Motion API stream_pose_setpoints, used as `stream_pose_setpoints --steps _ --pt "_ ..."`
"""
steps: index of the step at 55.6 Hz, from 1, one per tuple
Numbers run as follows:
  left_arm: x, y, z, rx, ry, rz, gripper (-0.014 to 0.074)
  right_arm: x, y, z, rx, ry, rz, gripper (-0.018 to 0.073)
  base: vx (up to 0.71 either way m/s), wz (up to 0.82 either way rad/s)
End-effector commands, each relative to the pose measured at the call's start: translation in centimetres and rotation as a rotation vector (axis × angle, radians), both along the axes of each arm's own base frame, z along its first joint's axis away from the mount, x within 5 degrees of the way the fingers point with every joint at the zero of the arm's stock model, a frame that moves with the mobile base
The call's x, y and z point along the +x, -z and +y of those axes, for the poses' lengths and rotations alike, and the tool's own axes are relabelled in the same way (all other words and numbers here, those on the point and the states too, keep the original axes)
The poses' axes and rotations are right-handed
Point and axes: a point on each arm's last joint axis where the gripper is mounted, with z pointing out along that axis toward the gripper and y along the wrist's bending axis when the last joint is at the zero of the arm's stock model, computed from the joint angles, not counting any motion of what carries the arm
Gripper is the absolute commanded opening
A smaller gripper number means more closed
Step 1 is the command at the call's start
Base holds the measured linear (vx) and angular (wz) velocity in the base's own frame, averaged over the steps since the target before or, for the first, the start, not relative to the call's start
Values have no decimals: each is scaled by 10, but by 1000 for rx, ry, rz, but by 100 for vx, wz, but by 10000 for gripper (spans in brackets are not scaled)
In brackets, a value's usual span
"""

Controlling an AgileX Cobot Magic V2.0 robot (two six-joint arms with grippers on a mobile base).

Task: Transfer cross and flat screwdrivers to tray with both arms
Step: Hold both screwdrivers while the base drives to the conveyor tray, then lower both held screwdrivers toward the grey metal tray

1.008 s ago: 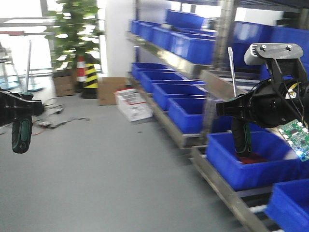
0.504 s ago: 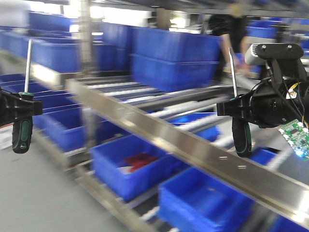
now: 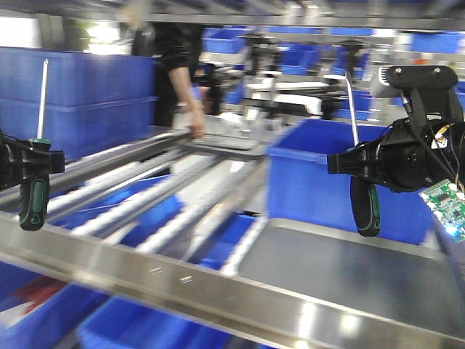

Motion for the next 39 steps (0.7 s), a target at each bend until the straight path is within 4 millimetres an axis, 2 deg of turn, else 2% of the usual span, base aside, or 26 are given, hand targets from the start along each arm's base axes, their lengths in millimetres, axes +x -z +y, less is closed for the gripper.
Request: stream_pose_setpoints --steps 1,21,39 --pt "-8 -29 2 -50 -25 -144 0 -9 -31 -3 41 6 -163 -8 17 -66" --pt "-8 -29 2 -50 -25 -144 0 -9 -31 -3 41 6 -163 -8 16 -55" --pt "-8 -29 2 -50 -25 -144 0 -9 -31 -3 41 6 -163 -8 11 -27"
